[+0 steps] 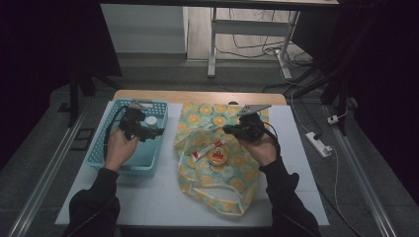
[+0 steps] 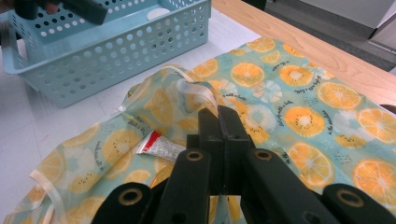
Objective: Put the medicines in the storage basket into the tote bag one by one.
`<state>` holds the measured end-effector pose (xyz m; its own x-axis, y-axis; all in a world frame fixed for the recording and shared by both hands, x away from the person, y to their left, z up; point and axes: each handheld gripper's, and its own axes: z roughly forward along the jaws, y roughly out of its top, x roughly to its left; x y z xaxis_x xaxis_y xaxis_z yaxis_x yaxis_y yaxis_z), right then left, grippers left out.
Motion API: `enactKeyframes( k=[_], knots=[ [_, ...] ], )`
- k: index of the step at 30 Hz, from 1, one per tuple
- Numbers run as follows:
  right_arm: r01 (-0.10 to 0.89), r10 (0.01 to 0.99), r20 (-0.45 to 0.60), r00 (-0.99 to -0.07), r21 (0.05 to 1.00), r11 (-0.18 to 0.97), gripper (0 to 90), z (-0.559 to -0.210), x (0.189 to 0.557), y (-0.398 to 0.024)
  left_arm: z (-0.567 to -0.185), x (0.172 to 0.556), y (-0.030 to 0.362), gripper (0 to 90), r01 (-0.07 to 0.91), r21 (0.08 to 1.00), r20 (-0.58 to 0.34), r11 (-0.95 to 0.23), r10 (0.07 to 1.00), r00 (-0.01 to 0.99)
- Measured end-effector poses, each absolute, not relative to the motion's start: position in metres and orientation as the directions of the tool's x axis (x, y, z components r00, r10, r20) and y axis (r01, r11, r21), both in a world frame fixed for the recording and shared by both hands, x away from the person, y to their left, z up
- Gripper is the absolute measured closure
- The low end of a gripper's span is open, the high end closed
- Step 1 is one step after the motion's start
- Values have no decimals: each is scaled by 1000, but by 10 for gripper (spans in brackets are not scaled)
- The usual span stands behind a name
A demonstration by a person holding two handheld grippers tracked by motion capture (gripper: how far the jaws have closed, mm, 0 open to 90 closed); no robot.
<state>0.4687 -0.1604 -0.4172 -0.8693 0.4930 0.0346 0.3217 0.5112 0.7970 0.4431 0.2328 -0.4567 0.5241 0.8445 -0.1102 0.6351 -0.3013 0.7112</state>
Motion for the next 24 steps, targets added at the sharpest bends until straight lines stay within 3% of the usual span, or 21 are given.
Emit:
enactKeyframes(
  k=[15, 24],
  knots=[
    [325, 494, 38, -869, 796, 510, 900, -417, 469, -161, -477, 478, 242, 2, 722, 609, -33, -329, 899, 438],
    [325, 492, 39, -869, 796, 511, 900, -417, 469, -161, -489, 496, 243, 4, 760, 553, -50, -340, 898, 438]
  ],
)
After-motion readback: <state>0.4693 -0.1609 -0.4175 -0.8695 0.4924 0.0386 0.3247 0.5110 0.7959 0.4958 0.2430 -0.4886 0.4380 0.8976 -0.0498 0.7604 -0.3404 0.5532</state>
